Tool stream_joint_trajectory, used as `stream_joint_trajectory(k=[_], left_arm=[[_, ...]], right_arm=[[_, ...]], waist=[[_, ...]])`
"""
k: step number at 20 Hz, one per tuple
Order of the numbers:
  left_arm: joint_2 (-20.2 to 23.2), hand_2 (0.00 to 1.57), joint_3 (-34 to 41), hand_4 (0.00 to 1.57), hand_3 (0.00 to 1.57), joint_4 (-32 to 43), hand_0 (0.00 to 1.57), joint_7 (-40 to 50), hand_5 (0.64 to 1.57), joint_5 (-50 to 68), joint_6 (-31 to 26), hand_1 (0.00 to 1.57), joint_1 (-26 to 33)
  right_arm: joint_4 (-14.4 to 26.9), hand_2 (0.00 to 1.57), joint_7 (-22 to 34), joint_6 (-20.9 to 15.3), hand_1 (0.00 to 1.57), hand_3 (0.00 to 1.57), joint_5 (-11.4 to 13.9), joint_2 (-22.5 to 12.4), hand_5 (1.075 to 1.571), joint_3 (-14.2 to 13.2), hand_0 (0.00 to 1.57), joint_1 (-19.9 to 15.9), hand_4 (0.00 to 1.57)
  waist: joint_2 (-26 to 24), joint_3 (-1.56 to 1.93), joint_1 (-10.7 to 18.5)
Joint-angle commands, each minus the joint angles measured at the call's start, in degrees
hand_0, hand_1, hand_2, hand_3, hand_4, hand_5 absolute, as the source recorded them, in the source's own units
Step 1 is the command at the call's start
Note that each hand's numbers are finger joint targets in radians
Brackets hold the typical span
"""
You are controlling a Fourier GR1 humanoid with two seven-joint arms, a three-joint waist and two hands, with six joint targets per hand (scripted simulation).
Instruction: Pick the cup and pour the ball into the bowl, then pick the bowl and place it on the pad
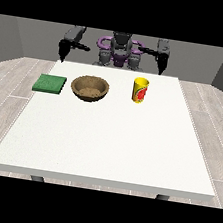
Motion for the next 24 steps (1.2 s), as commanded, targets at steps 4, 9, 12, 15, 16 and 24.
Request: stream_joint_trajectory(k=[4, 9, 12, 15, 16, 24], left_arm=[[-1.48, 0.0, 1.68, 0.0, 0.0, 12.47, 0.0, -5.71, 1.259, -1.19, 0.59, 0.0, -5.56], [-0.95, 0.0, 5.42, 0.0, 0.0, 23.22, 0.0, -15.07, 1.233, -1.26, 1.38, 0.0, -8.55], [-1.89, 0.0, 6.44, 0.0, 0.0, 25.18, 0.0, -18.01, 1.249, -2.21, 4.78, 0.0, -11.5], [-1.39, 0.0, 8.33, 0.0, 0.0, 31.46, 0.0, -25.13, 1.271, -0.55, 2.29, 0.0, -9.88], [-2.5, 0.0, 7.13, 0.0, 0.0, 33.36, 0.0, -25.02, 1.271, -1.94, 3.62, 0.0, -11.3], [0.05, 0.91, 11.07, 0.0, 0.29, 43.6, 0.66, -29.24, 1.425, 1.81, -1.16, 0.66, -13.76]], right_arm=[[8.67, 0.0, -4.17, 2.22, 0.0, 0.0, -0.14, -2.91, 1.562, -2.94, 0.0, -3.55, 0.0], [9.18, 0.0, -4.13, 5.62, 0.0, 0.0, -2.39, -4.16, 1.563, -3.29, 0.0, -4.95, 0.0], [11.8, 0.0, -8.2, 7.25, 0.0, 0.0, -2.46, -5.85, 1.563, -4.85, 0.0, -5.42, 0.0], [10.53, 0.0, -8.67, 9.97, 0.0, 0.0, -3.77, -6.53, 1.559, -4.84, 0.0, -3.99, 0.0], [12.98, 0.0, -8.53, 7.81, 0.0, 0.0, -3.09, -5.79, 1.559, -5.24, 0.0, -5.44, 0.0], [14.66, 0.0, -8.68, 11.13, 0.0, 0.0, -4.87, -8.12, 1.558, -6.67, 0.0, -4.49, 0.0]], waist=[[0.03, 0.01, -1.07], [1.53, -0.01, -2.93], [5.11, 0.0, -4.4], [5.93, -0.03, -5.46], [4.93, -0.01, -4.1], [3.3, -0.02, -4.87]])
